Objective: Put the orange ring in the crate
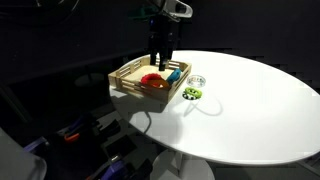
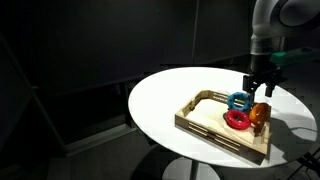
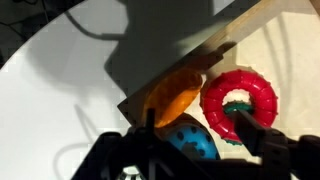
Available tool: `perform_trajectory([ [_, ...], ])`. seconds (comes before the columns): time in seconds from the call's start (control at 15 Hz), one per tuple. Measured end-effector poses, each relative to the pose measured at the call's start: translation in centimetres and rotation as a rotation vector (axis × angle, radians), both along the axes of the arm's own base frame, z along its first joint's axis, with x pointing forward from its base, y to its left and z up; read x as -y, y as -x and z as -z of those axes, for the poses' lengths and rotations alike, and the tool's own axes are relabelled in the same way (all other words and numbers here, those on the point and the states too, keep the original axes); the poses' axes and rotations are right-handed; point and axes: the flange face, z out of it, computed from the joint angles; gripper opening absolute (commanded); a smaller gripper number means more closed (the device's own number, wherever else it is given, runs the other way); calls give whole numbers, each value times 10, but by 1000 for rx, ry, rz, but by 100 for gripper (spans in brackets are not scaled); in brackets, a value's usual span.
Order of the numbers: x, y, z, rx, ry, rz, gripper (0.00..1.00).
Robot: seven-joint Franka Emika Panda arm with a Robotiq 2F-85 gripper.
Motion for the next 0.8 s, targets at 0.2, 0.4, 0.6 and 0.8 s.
perform_trajectory([
  [0.2,13,2,0,-20,0,18,100],
  [0.4,30,6,-5,-43,-8,11,100],
  [0.6,44,9,-16,-41,-26,-30,100],
  [0.8,57,11,-32,-19,-44,-83,100],
])
